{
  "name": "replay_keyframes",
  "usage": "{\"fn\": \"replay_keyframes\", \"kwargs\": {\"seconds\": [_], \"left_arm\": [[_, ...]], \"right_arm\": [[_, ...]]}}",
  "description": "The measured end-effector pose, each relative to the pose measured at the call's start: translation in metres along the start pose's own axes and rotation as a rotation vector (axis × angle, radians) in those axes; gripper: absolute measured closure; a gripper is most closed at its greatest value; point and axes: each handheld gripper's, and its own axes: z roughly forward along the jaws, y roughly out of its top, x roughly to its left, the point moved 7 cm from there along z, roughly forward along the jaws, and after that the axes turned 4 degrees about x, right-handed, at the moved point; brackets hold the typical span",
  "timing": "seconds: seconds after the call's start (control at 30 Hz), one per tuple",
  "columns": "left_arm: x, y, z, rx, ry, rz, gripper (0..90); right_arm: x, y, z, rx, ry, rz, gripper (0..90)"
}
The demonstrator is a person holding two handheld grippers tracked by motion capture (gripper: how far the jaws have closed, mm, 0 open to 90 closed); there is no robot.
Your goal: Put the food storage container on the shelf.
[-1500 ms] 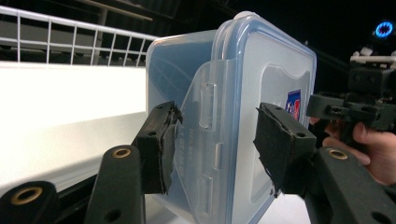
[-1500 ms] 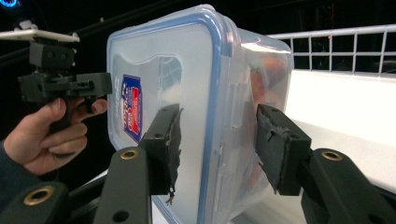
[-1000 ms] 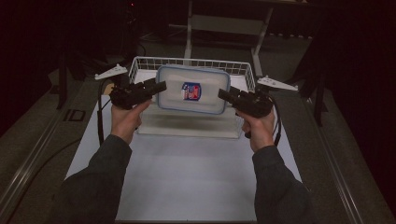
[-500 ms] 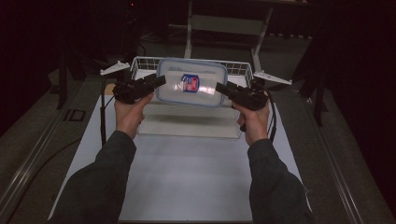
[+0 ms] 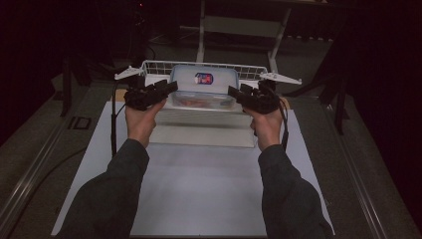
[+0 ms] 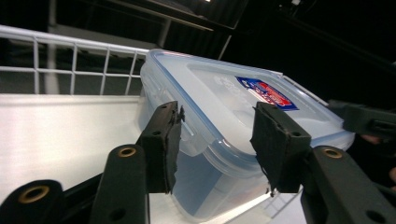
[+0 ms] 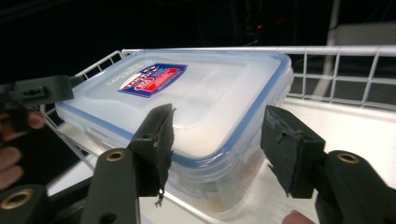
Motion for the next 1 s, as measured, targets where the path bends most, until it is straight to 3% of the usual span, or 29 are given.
{"fn": "replay_keyframes", "kwargs": {"seconds": [0.07, 0.13, 0.23, 0.43, 0.7, 1.0], "left_arm": [[-0.002, 0.000, -0.005, -0.013, -0.006, 0.018, 52.7], [-0.005, -0.002, -0.011, -0.027, -0.016, 0.033, 53.4], [-0.009, -0.007, -0.017, -0.016, -0.012, 0.083, 56.9], [-0.019, -0.025, -0.027, 0.011, -0.062, 0.108, 59.3], [-0.020, -0.055, -0.036, 0.077, -0.074, 0.136, 57.4], [-0.027, -0.103, -0.061, 0.179, -0.090, 0.218, 55.3]], "right_arm": [[0.006, -0.001, -0.005, -0.019, -0.013, -0.065, 47.6], [0.009, -0.001, -0.008, -0.028, -0.019, -0.091, 49.6], [0.021, -0.006, -0.018, -0.059, 0.027, -0.158, 60.5], [0.033, -0.029, -0.019, 0.002, 0.052, -0.245, 73.2], [0.040, -0.064, -0.021, 0.085, 0.071, -0.299, 74.1], [0.054, -0.110, -0.037, 0.169, 0.116, -0.350, 73.4]]}}
